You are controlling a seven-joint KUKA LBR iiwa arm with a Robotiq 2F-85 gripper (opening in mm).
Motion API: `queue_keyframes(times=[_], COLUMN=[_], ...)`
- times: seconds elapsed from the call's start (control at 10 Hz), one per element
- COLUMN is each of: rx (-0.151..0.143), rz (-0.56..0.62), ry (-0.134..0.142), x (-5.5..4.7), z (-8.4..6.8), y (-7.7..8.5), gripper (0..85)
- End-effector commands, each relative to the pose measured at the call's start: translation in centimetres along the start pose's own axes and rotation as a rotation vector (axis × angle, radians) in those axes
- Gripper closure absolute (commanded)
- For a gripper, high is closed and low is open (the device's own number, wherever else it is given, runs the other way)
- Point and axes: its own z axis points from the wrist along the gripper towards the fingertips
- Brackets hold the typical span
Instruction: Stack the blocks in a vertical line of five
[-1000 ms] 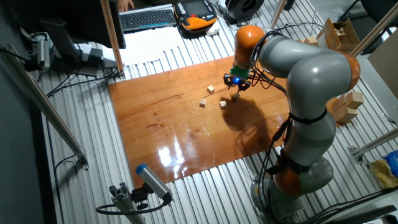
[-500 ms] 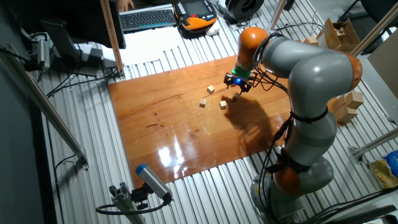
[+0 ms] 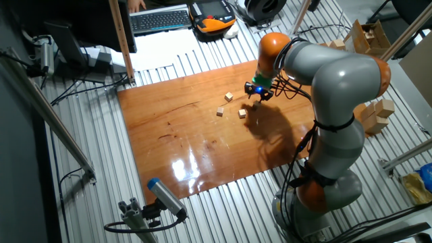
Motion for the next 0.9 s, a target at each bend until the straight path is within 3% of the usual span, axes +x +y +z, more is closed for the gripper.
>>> queue_keyframes(times=[0.0, 0.3, 0.4, 0.8], rx=[0.003, 0.011, 0.011, 0.022], rz=[-0.002, -0.020, -0.014, 0.023], ry=[-0.002, 0.004, 0.008, -0.007], x=[0.0, -0.2, -0.3, -0.5], z=[0.1, 0.9, 1.1, 2.3], y=[0.0, -0.6, -0.7, -1.1], gripper=[17.0, 17.0, 34.0, 34.0])
